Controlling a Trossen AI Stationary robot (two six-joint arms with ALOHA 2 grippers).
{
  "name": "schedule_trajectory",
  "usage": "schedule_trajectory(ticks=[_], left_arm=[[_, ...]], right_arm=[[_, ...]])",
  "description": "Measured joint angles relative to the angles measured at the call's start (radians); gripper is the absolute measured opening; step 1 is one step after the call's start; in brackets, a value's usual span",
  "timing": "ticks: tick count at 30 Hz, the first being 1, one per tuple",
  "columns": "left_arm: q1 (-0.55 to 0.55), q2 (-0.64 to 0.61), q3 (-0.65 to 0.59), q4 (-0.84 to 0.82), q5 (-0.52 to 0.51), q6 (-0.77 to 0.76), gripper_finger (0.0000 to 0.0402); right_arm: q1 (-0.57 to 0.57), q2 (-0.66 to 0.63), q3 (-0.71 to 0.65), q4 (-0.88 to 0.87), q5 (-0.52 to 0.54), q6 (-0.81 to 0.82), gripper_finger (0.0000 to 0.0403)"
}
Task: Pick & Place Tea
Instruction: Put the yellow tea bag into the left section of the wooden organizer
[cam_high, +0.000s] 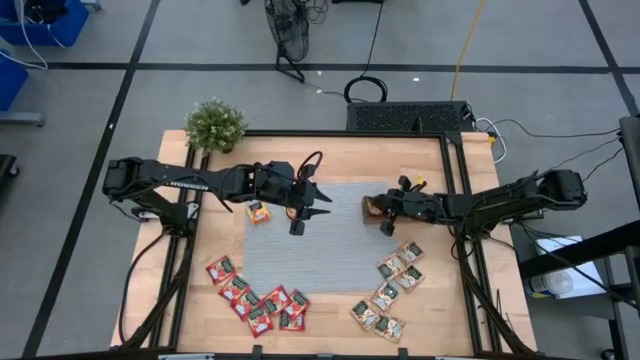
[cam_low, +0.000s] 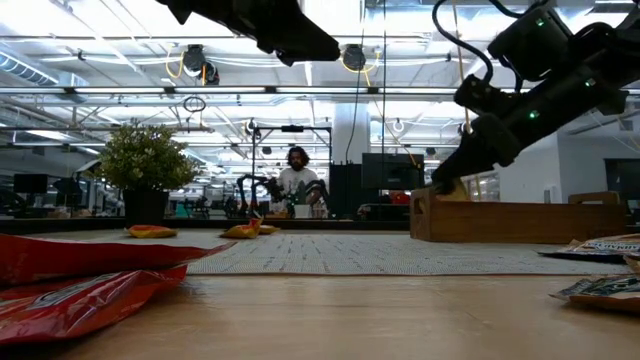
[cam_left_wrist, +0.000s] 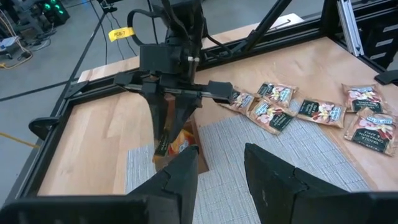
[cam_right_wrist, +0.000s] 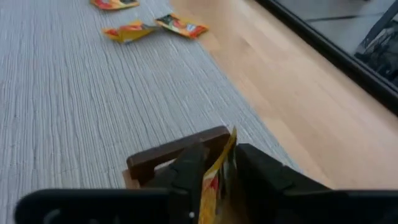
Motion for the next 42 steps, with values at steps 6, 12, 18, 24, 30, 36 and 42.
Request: schedule_trajectory(ticks=[6, 12, 18, 24, 30, 36, 42], left_arm=[[0.000, 0.000, 0.000, -0.005, 0.000, -0.004, 0.0136], [0.000, 0.000, 0.000, -0.006, 0.000, -0.004, 0.0136], [0.000, 0.000, 0.000, -0.007, 0.000, -0.003, 0.0136], [0.000, 0.000, 0.000, -0.007, 0.000, 0.001, 0.0136], [0.000, 0.000, 0.000, -0.006, -0.002, 0.005, 0.0136], [0.000, 0.000, 0.000, -0.011, -0.002, 0.011, 0.0136], [0.000, 0.000, 0.000, -0.012, -0.002, 0.019, 0.0136]], right_arm=[[0.000, 0.000, 0.000, 0.009, 0.071, -0.009, 0.0135], [0.004, 0.000, 0.017, -0.004, 0.067, -0.016, 0.0150], [0.009, 0.000, 0.127, -0.210, -0.024, -0.036, 0.0142], [-0.015, 0.032, 0.333, -0.579, -0.087, -0.127, 0.0079], [-0.074, 0.168, 0.485, -0.830, -0.250, -0.169, 0.0004], [-0.078, 0.334, 0.562, -0.923, -0.322, -0.195, 0.0000], [-0.070, 0.403, 0.595, -0.954, -0.395, -0.203, 0.0000]])
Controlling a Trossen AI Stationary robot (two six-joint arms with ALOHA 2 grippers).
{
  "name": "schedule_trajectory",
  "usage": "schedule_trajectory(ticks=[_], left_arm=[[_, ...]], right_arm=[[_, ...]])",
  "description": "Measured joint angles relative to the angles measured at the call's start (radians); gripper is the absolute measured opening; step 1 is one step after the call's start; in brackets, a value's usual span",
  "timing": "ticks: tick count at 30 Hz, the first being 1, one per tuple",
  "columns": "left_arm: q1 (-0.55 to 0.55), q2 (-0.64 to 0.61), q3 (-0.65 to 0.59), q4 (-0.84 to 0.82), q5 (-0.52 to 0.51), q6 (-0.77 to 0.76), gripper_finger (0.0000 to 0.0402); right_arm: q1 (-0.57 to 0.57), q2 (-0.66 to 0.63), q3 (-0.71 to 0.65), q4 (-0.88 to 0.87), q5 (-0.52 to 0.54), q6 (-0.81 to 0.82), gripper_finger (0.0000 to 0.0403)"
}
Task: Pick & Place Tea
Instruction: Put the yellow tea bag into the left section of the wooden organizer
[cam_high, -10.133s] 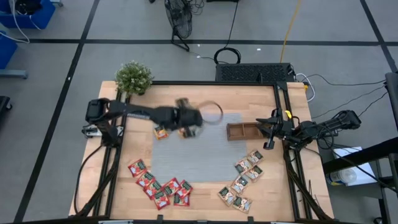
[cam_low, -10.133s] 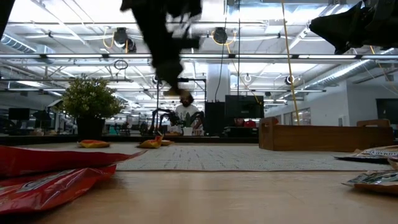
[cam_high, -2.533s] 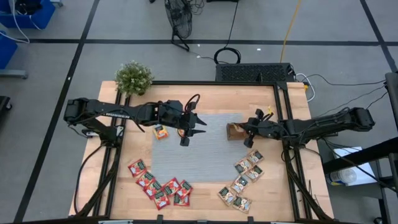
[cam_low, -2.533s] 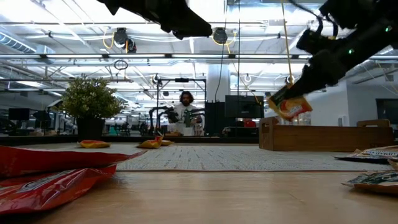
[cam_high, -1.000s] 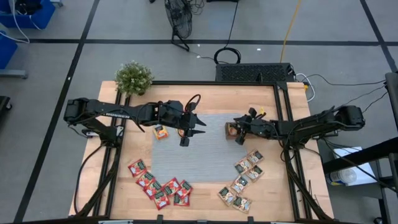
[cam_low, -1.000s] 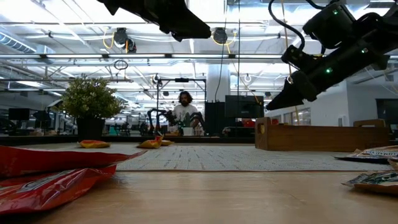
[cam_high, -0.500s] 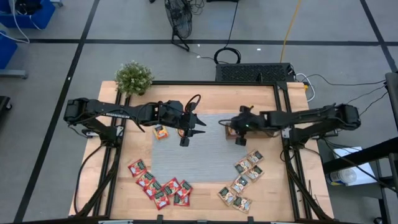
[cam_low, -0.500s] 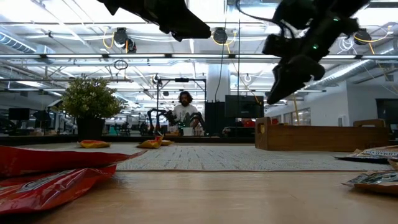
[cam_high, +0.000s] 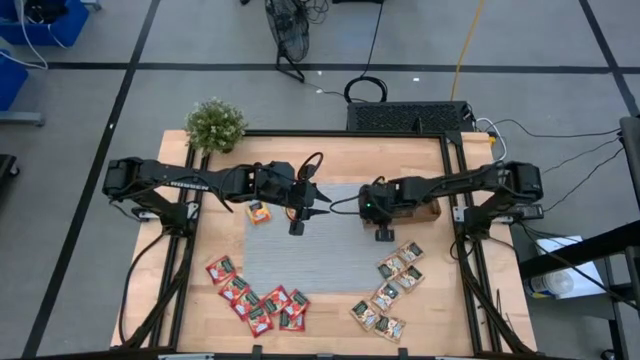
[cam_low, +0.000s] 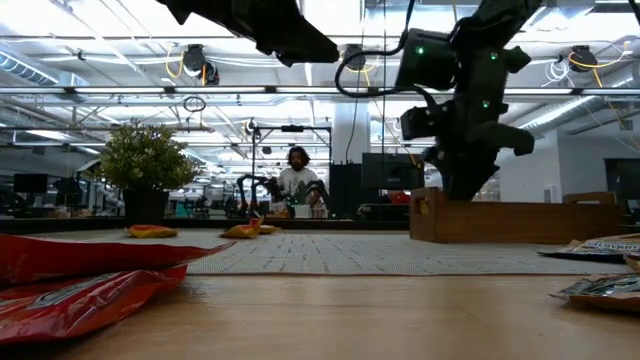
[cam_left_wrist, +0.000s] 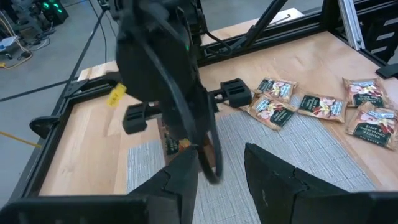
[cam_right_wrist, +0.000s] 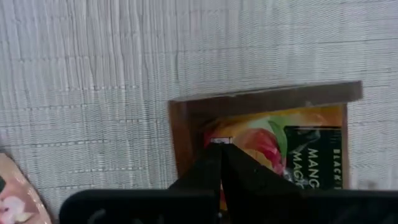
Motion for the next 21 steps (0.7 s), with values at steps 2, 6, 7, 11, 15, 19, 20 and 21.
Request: schedule_trajectory(ticks=[2, 6, 7, 11, 15, 19, 20, 21], left_arm=[[0.000, 0.000, 0.000, 0.000, 0.000, 0.006, 0.0136], [0.001, 0.000, 0.000, 0.001, 0.000, 0.009, 0.0136], [0.001, 0.000, 0.000, 0.001, 0.000, 0.009, 0.0136], [0.002, 0.000, 0.000, 0.000, -0.001, 0.009, 0.0136], [0.002, 0.000, 0.000, -0.011, -0.001, 0.007, 0.0136], [0.002, 0.000, 0.000, -0.014, -0.001, 0.006, 0.0136], [0.002, 0.000, 0.000, -0.015, -0.001, 0.005, 0.0136], [0.002, 0.000, 0.000, -0.016, -0.001, 0.004, 0.0136]], right_arm=[[-0.009, 0.015, 0.000, -0.022, -0.014, 0.000, 0.0000], [-0.037, 0.058, 0.003, -0.053, -0.013, 0.005, 0.0000], [-0.043, 0.072, 0.005, -0.052, -0.016, 0.007, 0.0000], [-0.047, 0.108, 0.005, -0.044, 0.008, 0.011, 0.0000], [-0.020, 0.090, 0.002, -0.006, 0.152, 0.061, 0.0000], [0.020, 0.059, -0.003, 0.013, 0.315, 0.106, 0.0000], [0.030, 0.048, -0.004, 0.017, 0.351, 0.116, 0.0000], [0.039, 0.041, -0.004, 0.022, 0.392, 0.122, 0.0000]])
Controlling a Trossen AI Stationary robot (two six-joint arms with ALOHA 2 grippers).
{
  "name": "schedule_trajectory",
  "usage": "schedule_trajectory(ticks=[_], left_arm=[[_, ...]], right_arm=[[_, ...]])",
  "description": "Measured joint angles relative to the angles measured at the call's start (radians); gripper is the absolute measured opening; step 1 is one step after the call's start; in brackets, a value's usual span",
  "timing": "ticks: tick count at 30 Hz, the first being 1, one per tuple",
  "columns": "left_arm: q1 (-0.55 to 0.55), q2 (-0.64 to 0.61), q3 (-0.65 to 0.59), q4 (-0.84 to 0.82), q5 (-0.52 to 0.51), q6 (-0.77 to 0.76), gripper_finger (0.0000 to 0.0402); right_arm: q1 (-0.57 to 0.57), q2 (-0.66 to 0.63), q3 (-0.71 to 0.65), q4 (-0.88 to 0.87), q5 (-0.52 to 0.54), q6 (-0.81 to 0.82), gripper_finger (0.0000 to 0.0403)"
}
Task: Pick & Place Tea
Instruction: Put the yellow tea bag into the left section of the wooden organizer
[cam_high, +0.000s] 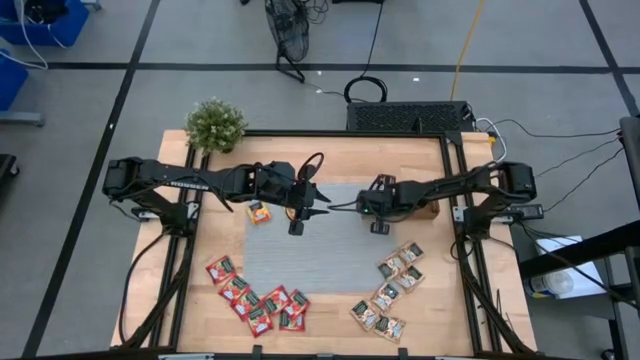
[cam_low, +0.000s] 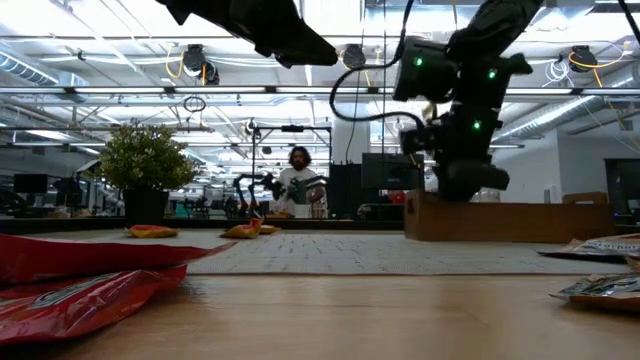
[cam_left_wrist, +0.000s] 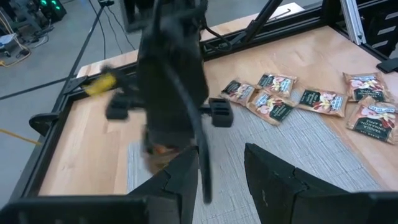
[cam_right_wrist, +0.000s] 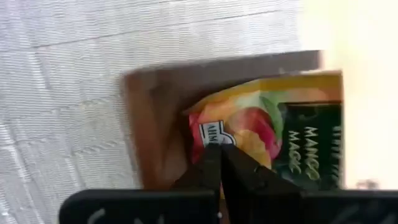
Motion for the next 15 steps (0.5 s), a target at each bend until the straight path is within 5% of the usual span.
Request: schedule_trajectory(ticks=[7, 15], left_arm=[[0.000, 0.000, 0.000, -0.006, 0.000, -0.005, 0.0136], [0.000, 0.000, 0.000, -0.005, 0.000, -0.008, 0.0136]], right_arm=[[0.049, -0.001, 0.002, 0.044, 0.129, 0.000, 0.0000], [0.048, 0.000, 0.002, 0.034, 0.031, -0.020, 0.0000]])
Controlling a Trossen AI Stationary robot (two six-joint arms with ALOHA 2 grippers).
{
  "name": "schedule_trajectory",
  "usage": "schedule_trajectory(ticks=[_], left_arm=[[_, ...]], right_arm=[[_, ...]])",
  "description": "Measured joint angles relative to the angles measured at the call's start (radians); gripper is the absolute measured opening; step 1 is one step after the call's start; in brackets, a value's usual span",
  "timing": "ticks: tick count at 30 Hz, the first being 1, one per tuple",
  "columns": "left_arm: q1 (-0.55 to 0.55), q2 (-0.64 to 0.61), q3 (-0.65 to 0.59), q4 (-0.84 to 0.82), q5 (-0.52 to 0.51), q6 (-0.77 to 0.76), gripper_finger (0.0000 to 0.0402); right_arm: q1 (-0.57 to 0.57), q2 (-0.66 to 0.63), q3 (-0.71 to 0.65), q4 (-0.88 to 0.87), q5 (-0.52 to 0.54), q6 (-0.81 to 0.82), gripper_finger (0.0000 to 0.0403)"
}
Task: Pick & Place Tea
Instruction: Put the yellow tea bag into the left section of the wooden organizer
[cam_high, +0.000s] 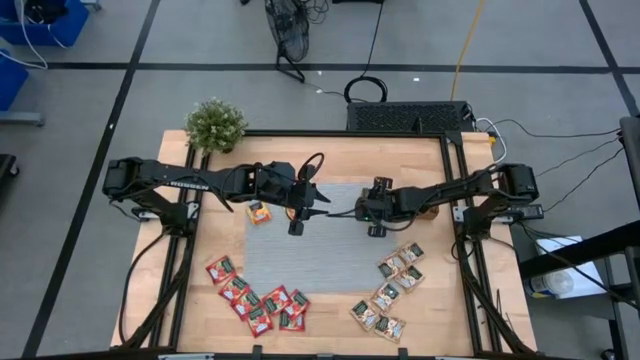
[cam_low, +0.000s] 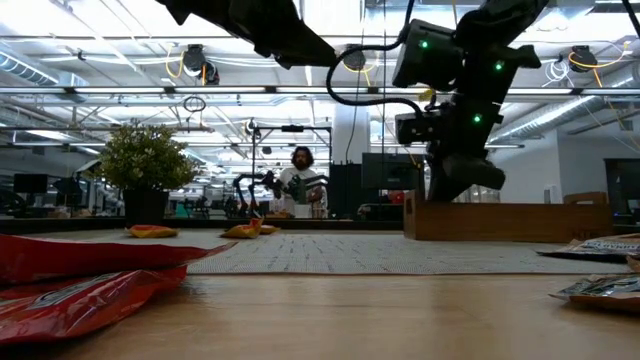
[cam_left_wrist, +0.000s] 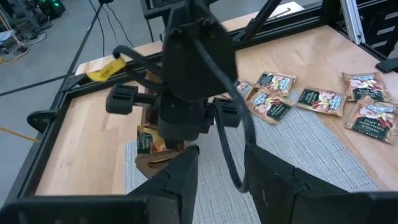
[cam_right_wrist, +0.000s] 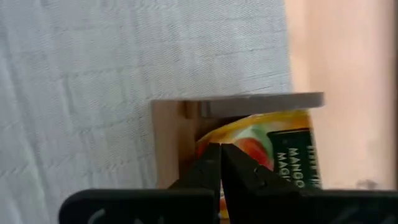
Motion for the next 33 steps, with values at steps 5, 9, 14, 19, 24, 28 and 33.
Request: schedule_trajectory(ticks=[5, 9, 14, 19, 24, 28, 33], left_arm=[[0.000, 0.000, 0.000, 0.000, 0.000, -0.004, 0.0136], [0.000, 0.000, 0.000, 0.000, 0.000, -0.005, 0.0136], [0.000, 0.000, 0.000, 0.000, 0.000, -0.005, 0.0136], [0.006, 0.000, 0.000, 0.001, 0.000, -0.005, 0.0136], [0.020, 0.000, 0.000, 0.001, 0.000, -0.008, 0.0136], [0.025, 0.000, 0.000, 0.001, 0.000, -0.009, 0.0136], [0.025, 0.000, 0.000, 0.002, 0.000, -0.011, 0.0136]], right_arm=[[-0.051, -0.002, 0.003, -0.022, -0.179, -0.014, 0.0000], [-0.099, -0.003, 0.004, -0.025, -0.293, -0.043, 0.0000], [-0.157, -0.004, 0.004, -0.033, -0.420, -0.042, 0.0000], [-0.196, -0.003, 0.004, -0.065, -0.462, -0.038, 0.0000], [-0.213, -0.001, 0.003, -0.062, -0.462, -0.038, 0.0000], [-0.229, 0.019, 0.003, -0.053, -0.464, -0.038, 0.0000], [-0.238, 0.066, 0.003, -0.041, -0.462, -0.041, 0.0000]])
